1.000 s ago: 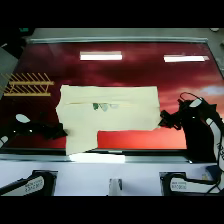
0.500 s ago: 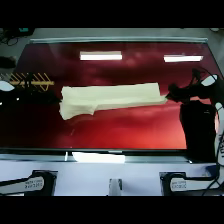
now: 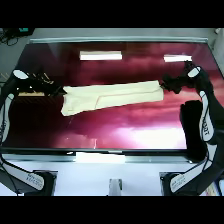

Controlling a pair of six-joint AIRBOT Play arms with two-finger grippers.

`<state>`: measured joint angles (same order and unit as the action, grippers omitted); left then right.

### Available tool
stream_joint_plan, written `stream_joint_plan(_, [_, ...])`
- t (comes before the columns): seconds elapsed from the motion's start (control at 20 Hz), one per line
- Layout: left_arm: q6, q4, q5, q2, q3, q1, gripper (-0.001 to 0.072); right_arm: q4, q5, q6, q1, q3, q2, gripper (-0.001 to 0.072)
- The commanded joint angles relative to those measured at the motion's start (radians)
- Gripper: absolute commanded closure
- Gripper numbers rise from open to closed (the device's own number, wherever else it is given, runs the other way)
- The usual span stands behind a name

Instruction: Fold the shirts.

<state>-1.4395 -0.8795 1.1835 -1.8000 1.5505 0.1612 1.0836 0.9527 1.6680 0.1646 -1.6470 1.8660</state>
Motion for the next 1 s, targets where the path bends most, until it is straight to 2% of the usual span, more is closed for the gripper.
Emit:
stream_joint_plan(0.0, [-0.043,0.002,0.056,-0.085,0.027,-0.012,0.033,-0.011,-0.01,0.011,-0.029,-0.029,0.056,0.0606])
stream_joint_plan(0.05, [-0.043,0.001,0.074,-0.085,0.027,-0.01,0.0194,-0.011,-0.012,-0.013,-0.029,-0.029,0.054,0.0401])
stream_joint_plan(0.1, [-0.043,0.001,0.099,-0.082,0.037,-0.003,0.0194,0.003,-0.004,-0.042,-0.024,-0.036,0.047,0.0144])
stream_joint_plan(0.15, [-0.043,0.001,0.143,-0.081,0.059,0.01,0.0197,0.046,0.007,-0.047,-0.011,-0.046,0.038,0.0091])
stream_joint_plan(0.3, [-0.043,0.002,0.258,-0.063,0.136,0.04,0.0219,0.12,0.035,0.002,0.035,-0.051,0.02,0.009])
stream_joint_plan(0.35, [-0.042,0.002,0.268,-0.05,0.156,0.041,0.0252,0.114,0.045,0.006,0.041,-0.05,0.026,0.0088])
stream_joint_plan(0.55, [-0.039,0.035,0.266,0.008,0.219,0.02,0.0265,0.04,0.063,0.004,0.023,-0.05,0.084,0.0069])
stream_joint_plan(0.8, [-0.013,0.224,0.238,0.076,0.266,-0.032,0.0271,-0.058,0.059,0.008,-0.032,-0.05,0.133,0.0072])
stream_joint_plan(0.85, [-0.009,0.264,0.232,0.076,0.283,-0.043,0.0272,-0.061,0.063,0.009,-0.047,-0.05,0.137,0.0115])
stream_joint_plan(0.9, [-0.009,0.298,0.223,0.076,0.296,-0.056,0.0271,-0.061,0.064,0.009,-0.059,-0.05,0.138,0.0232])
stream_joint_plan(0.95, [-0.009,0.32,0.217,0.076,0.303,-0.068,0.0272,-0.072,0.068,0.009,-0.064,-0.051,0.138,0.0455])
